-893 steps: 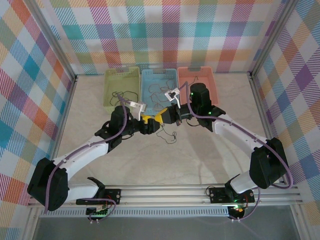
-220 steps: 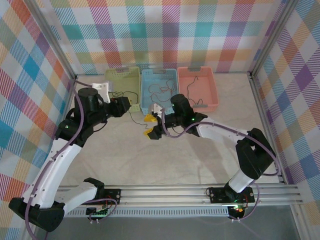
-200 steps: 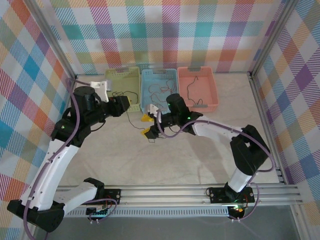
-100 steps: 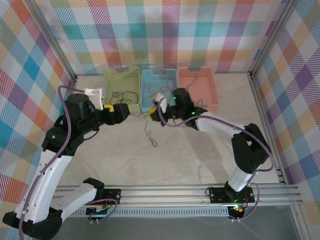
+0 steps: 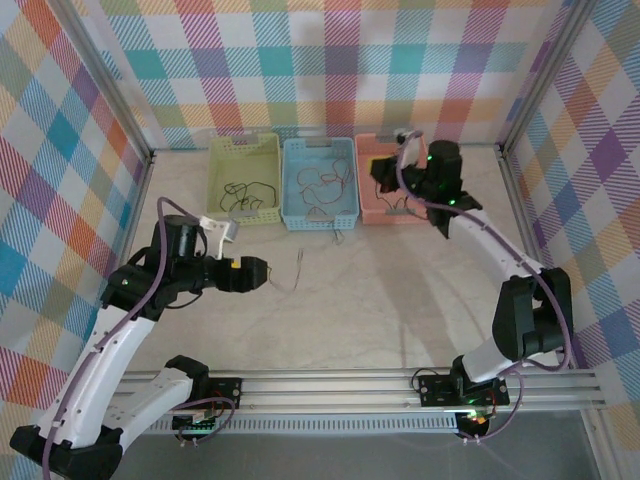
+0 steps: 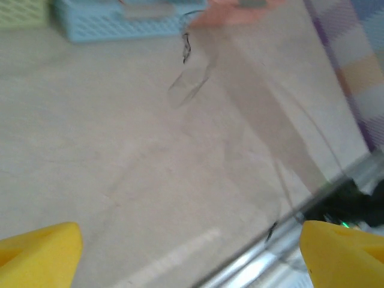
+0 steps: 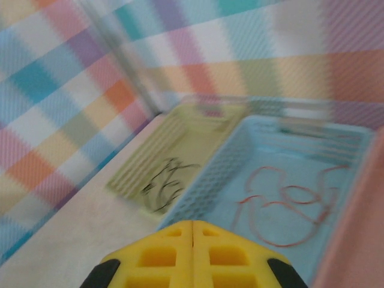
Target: Untangle the cables
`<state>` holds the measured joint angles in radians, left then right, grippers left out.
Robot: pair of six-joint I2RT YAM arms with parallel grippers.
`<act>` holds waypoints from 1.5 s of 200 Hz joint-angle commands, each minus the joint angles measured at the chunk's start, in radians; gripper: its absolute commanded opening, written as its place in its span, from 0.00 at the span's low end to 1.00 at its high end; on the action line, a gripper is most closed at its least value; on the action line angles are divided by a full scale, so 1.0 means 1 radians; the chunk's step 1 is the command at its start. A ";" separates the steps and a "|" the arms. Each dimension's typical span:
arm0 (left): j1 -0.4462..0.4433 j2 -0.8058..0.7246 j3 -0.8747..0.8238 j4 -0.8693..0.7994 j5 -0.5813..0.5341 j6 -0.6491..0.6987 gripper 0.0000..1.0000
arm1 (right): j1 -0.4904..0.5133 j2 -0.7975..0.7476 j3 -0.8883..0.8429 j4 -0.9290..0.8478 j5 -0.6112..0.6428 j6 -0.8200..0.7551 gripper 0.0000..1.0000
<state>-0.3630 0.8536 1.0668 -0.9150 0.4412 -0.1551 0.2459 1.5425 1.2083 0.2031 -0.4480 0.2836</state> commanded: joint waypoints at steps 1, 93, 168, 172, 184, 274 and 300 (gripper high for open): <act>-0.039 -0.010 -0.021 0.041 0.318 0.044 0.93 | -0.031 0.026 0.112 -0.068 0.059 0.091 0.00; -0.096 0.085 0.009 0.082 0.118 0.042 0.97 | 0.222 -0.158 -0.175 0.082 -0.427 -0.191 0.58; -0.074 0.152 0.076 0.103 -0.115 -0.041 0.96 | 0.504 -0.227 -0.355 0.046 -0.435 -0.480 0.78; -0.074 0.150 0.076 0.107 -0.118 -0.046 0.96 | 0.519 -0.215 -0.350 0.044 -0.425 -0.483 0.78; -0.073 0.148 0.076 0.119 -0.122 -0.061 0.96 | 0.562 -0.177 -0.339 0.073 -0.381 -0.472 0.78; -0.074 0.102 0.046 0.175 -0.180 -0.138 0.97 | 0.726 0.047 -0.262 0.292 -0.107 -0.358 0.67; -0.074 0.090 0.045 0.166 -0.190 -0.139 0.97 | 0.726 0.067 -0.233 0.234 -0.076 -0.374 0.29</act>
<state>-0.4274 0.9661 1.1164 -0.7647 0.2115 -0.2852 0.9634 1.5833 0.9226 0.4526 -0.5892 -0.1108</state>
